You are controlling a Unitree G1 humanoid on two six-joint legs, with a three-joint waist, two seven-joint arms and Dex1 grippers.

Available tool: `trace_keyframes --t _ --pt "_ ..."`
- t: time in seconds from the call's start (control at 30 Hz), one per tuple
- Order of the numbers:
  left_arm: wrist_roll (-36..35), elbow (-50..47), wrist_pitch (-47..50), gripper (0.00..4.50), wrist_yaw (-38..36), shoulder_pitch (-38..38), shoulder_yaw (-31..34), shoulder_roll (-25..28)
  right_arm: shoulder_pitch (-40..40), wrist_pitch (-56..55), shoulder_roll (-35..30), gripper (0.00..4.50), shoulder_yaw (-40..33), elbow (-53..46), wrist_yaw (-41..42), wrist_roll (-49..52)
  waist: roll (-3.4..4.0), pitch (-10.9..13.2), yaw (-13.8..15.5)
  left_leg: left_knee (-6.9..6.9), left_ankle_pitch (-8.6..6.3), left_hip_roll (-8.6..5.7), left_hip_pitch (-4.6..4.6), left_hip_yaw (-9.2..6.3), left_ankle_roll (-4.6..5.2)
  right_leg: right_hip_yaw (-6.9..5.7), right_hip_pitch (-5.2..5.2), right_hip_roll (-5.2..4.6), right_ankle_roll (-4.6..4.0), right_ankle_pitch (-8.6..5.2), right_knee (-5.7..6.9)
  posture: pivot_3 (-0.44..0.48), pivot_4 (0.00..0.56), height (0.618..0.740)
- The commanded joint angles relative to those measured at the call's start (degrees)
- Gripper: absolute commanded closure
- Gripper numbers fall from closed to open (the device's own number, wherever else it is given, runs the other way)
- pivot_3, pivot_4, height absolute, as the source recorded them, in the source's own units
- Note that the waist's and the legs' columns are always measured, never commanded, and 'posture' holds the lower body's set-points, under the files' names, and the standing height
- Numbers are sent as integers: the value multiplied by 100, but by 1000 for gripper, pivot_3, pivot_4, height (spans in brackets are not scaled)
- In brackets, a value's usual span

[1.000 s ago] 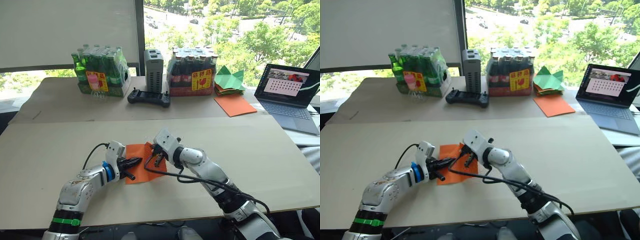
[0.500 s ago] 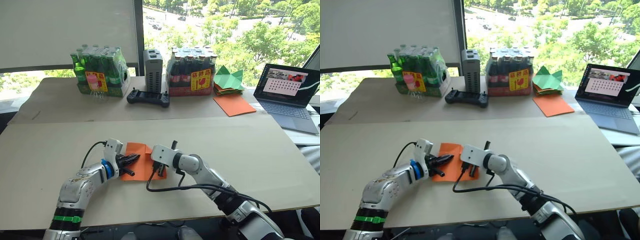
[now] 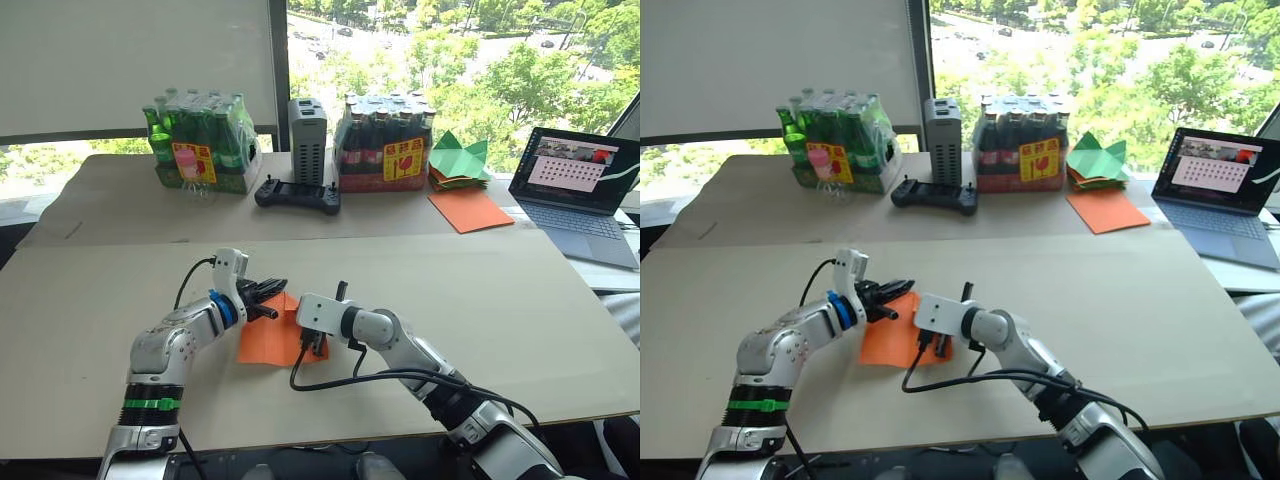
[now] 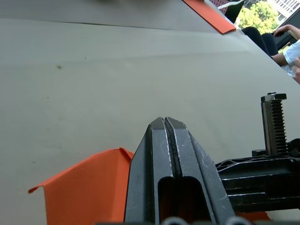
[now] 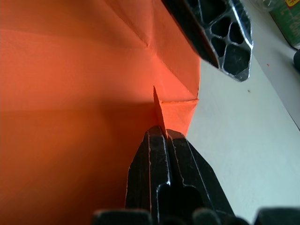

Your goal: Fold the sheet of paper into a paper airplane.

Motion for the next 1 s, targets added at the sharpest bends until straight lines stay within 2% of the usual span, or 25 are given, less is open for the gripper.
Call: trace_keyframes --t 0.03,0.4,0.5,0.63,0.8,0.83,0.9,1.0 --pt "247 56 -220 4500 -188 -65 -299 44 48 -51 60 4443 -149 -156 9 -24 0 0 2 0 0 0 0 0 0 0 0 0 0 0 0 0 150 740" --pt "793 507 -473 4500 -236 -54 -655 35 162 44 73 4443 -244 -349 220 -29 0 0 20 1 0 -1 1 0 -1 0 2 0 0 0 1 0 150 740" --pt "813 543 -488 4500 -262 -51 -644 32 216 151 102 3570 -334 -454 359 95 0 0 26 1 0 -1 1 0 -1 0 2 0 0 0 0 0 150 740" --pt "858 589 -499 4500 -291 -51 -627 31 311 467 189 2146 -508 -712 599 411 0 -1 26 1 0 0 5 0 0 0 4 0 0 0 3 0 150 740" --pt "893 641 -518 4500 -285 -41 -600 13 431 1657 610 459 -1198 -1320 740 1381 0 -1 25 2 0 0 6 -1 0 0 5 1 0 0 7 0 150 740" --pt "893 639 -519 4500 -284 -38 -596 10 418 1805 658 459 -1300 -1367 690 1451 0 -1 33 2 1 0 7 -1 0 0 5 1 0 0 10 0 150 740" --pt "894 636 -517 4500 -281 -32 -590 -5 390 1860 700 817 -1456 -1300 395 1371 0 -1 41 4 1 -1 7 -1 -1 0 4 0 0 0 13 0 150 740" --pt "895 643 -521 4500 -284 -34 -587 -17 413 1781 610 1800 -1364 -1121 160 1104 0 -1 54 4 1 -1 8 0 -1 0 4 0 0 0 13 0 150 740"
